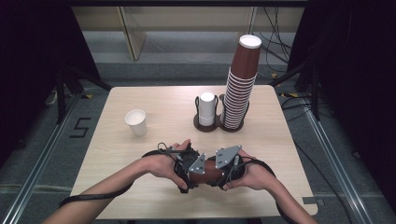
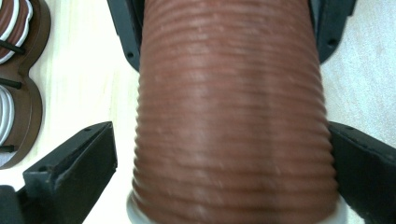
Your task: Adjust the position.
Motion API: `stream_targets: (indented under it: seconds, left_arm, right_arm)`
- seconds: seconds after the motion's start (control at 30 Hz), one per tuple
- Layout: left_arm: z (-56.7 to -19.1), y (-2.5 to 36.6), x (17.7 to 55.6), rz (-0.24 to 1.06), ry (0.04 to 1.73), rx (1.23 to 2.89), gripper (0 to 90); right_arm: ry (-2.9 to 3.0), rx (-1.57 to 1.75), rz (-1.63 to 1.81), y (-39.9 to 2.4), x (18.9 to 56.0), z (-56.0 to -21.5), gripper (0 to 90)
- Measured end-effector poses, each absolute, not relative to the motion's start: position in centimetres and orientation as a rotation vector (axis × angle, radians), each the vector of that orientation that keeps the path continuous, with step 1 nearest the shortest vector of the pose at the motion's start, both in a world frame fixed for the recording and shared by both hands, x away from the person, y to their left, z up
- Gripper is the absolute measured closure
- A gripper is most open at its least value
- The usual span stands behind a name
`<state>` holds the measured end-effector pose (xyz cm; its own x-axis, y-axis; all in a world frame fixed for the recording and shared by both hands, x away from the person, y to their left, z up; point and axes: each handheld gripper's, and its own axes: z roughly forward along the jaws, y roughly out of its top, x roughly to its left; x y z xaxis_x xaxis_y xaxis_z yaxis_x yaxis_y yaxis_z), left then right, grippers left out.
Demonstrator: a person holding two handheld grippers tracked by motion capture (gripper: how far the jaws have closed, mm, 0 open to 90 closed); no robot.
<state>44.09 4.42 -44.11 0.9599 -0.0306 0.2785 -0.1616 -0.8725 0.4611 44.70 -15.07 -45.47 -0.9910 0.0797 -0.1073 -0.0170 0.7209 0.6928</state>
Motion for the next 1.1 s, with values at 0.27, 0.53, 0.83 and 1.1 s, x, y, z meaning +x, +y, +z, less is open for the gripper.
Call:
stream_targets:
  seconds: [0.27,0.53,0.83,1.1]
  left_arm:
    - [-44.1,4.9,44.2,0.349,-0.098,2.601,0.0]
    - [-43.9,5.8,44.4,0.365,-0.067,2.568,0.0]
    - [-43.8,6.7,44.5,0.364,-0.028,2.538,0.0]
    - [-43.6,7.3,44.7,0.347,-0.033,2.483,0.0]
  right_arm:
    - [2.762,0.047,1.151,-15.5,44.6,-45.6,21.8]
    - [2.739,0.101,1.201,-16.6,44.4,-46.0,21.8]
    - [2.706,0.136,1.233,-17.6,44.2,-46.2,21.8]
    - [2.643,0.187,1.316,-18.4,44.3,-46.5,21.8]
